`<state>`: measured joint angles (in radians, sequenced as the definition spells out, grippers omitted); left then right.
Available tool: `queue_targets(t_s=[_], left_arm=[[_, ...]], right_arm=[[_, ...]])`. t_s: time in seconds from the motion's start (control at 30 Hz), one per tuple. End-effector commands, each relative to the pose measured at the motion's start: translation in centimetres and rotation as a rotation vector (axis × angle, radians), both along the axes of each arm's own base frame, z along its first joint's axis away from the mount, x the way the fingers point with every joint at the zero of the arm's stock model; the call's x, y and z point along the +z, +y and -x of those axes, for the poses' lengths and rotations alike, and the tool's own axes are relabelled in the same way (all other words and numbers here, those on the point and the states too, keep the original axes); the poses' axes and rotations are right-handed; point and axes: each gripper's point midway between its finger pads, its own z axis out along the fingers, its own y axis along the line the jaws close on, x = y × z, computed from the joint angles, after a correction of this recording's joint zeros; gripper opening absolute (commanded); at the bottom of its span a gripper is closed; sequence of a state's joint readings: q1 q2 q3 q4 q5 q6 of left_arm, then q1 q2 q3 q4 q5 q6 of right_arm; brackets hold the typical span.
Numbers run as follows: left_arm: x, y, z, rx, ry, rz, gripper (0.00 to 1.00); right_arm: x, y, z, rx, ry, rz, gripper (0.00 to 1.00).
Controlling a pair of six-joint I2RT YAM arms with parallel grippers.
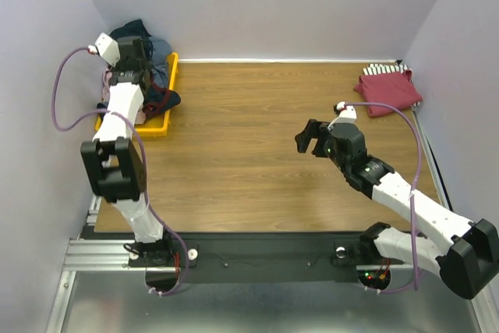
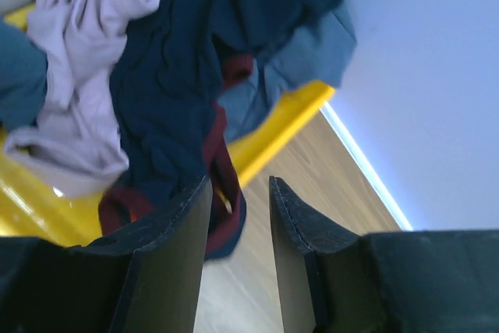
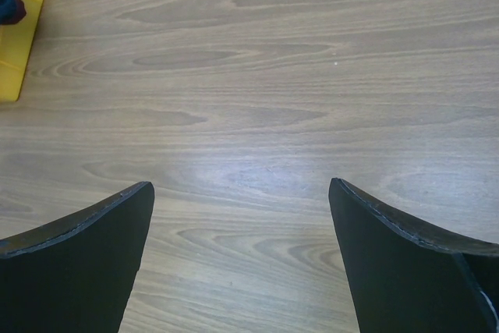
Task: Fold and stack the tank tops
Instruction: Grab the tank top from the pile
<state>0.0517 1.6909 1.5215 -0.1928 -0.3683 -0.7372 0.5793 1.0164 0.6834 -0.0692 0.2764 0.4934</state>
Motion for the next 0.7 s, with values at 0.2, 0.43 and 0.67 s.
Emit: queue_targets(t_s=[0.2, 0.43, 0.67], left_arm=[[-2.5, 5.3, -8.3, 0.057, 0.086, -0.09, 0.46], [-5.4, 7.5, -11.1, 0.065, 0.109, -0.12, 0.46], [-9.0, 8.8, -12.7, 0.075, 0.143, -0.15, 0.46]], right_arm=[[1.6, 1.2, -0.9, 0.029, -0.022, -0.02, 1.0], [0.9, 1.6, -0.5, 0.056, -0.005, -0.022, 1.0], [0.6, 1.7, -0.6, 0.057, 0.003, -0.017, 1.0]])
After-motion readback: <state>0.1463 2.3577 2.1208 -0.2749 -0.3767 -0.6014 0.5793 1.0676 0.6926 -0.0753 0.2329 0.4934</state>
